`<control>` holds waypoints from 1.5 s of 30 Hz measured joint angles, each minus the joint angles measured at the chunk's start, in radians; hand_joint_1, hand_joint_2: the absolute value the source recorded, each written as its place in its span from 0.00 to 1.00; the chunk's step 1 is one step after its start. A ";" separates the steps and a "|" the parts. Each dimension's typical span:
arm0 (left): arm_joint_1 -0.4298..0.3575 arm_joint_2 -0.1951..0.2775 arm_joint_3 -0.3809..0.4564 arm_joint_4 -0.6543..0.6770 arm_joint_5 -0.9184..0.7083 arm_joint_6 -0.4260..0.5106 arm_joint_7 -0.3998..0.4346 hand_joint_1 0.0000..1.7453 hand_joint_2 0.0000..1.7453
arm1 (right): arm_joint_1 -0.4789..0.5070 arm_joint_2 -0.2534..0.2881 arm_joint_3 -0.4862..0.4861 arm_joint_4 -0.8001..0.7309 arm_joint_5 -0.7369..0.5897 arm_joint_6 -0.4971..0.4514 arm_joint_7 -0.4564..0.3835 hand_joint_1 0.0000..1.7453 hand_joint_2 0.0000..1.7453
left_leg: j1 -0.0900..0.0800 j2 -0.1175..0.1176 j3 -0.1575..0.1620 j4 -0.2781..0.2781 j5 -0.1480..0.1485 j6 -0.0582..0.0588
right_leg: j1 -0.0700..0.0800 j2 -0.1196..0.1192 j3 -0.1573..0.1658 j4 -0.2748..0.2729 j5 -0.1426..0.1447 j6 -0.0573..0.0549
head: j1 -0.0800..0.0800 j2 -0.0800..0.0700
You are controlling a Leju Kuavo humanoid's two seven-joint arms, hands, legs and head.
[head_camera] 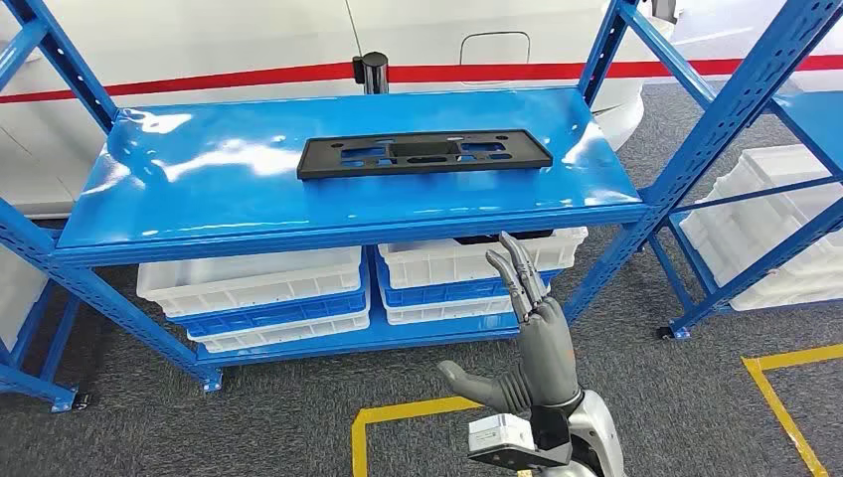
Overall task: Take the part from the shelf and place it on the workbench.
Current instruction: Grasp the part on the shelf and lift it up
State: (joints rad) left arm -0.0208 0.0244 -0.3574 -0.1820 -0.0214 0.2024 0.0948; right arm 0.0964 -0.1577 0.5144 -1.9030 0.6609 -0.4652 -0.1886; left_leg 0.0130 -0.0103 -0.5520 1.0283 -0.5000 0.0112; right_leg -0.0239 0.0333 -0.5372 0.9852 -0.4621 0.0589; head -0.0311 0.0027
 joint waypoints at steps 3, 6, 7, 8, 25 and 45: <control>0.000 0.002 0.000 0.000 -0.001 0.000 -0.002 0.00 0.00 | 0.009 0.003 -0.001 -0.011 -0.004 0.004 0.000 0.00 1.00 | -0.003 0.000 0.006 -0.005 0.001 0.012 | -0.005 0.000 0.000 -0.006 0.003 0.007 | -0.001 0.000; -0.001 0.002 -0.001 0.000 -0.004 -0.002 -0.005 0.00 0.00 | 0.019 0.003 -0.006 -0.026 -0.005 0.004 -0.001 0.00 1.00 | 0.005 0.006 0.027 -0.027 0.012 0.025 | -0.004 -0.013 -0.041 0.069 -0.028 0.004 | 0.002 0.000; -0.001 0.001 -0.002 0.000 -0.005 -0.002 -0.006 0.00 0.00 | 0.023 0.003 -0.007 -0.028 -0.005 0.004 -0.001 0.00 1.00 | 0.005 0.009 0.029 -0.030 0.012 0.026 | -0.004 -0.018 -0.076 0.132 -0.051 -0.001 | 0.002 0.000; -0.001 0.001 -0.003 0.000 -0.006 -0.003 -0.007 0.00 0.00 | 0.027 0.002 -0.009 -0.030 -0.005 0.004 -0.001 0.00 1.00 | 0.005 0.010 0.029 -0.030 0.011 0.027 | -0.004 -0.019 -0.116 0.204 -0.076 -0.005 | 0.003 0.000; -0.001 0.003 -0.007 0.005 -0.008 -0.011 -0.011 0.00 0.00 | 0.065 0.000 -0.027 -0.061 -0.006 0.003 0.000 0.00 1.00 | 0.016 0.008 -0.109 0.275 -0.139 -0.038 | -0.004 -0.026 -0.031 0.026 0.007 -0.052 | -0.001 0.000; -0.004 0.002 -0.024 0.009 -0.021 -0.014 -0.009 0.00 0.00 | 0.020 -0.016 -0.016 -0.075 0.246 0.006 0.052 0.00 0.00 | -0.002 0.001 -0.014 -0.010 0.032 0.010 | 0.009 -0.030 -0.079 0.080 -0.002 0.003 | 0.005 0.000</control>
State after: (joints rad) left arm -0.0250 0.0263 -0.3817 -0.1730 -0.0427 0.1888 0.0862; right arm 0.1165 -0.1737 0.4983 -1.9776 0.9066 -0.4596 -0.1364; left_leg 0.0113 -0.0091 -0.5657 1.0184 -0.4683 0.0210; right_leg -0.0147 0.0037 -0.6166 1.0655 -0.4640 0.0622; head -0.0261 0.0027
